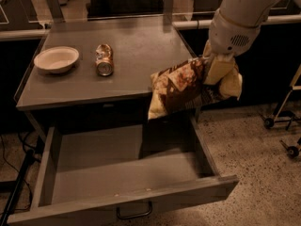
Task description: Pick brown chip bag from top drawer and place on counter
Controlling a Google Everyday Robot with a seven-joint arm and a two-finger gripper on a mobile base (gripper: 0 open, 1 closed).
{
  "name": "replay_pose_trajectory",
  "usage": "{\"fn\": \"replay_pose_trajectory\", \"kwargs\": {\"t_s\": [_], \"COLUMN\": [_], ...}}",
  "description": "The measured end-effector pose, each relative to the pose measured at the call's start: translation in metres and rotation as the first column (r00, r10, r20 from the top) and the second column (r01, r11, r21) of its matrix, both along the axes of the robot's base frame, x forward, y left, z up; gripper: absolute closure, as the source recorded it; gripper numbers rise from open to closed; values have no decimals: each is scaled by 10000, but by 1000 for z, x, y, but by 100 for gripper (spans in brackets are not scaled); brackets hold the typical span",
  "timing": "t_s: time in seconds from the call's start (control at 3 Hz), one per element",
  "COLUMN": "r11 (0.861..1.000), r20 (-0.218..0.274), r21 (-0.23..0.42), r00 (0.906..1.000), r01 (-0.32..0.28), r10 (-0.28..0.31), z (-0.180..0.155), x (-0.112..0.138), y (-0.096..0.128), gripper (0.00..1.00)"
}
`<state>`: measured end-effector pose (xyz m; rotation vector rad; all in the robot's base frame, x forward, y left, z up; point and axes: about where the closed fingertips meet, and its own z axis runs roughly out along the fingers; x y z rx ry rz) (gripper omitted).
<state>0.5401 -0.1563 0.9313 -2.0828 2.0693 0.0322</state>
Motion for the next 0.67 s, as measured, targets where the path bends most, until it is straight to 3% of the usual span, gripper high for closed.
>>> {"fn": "replay_pose_trajectory", "kwargs": {"t_s": [0.33, 0.67], "r11": [9958, 9958], "r20": [862, 1114], "r21": [80, 201], "r00": [9920, 9896], "r01": [916, 896], "r10": [-919, -913], "z": [39, 42], "x": [13, 19], "y": [-28, -25], "gripper": [100, 100]}}
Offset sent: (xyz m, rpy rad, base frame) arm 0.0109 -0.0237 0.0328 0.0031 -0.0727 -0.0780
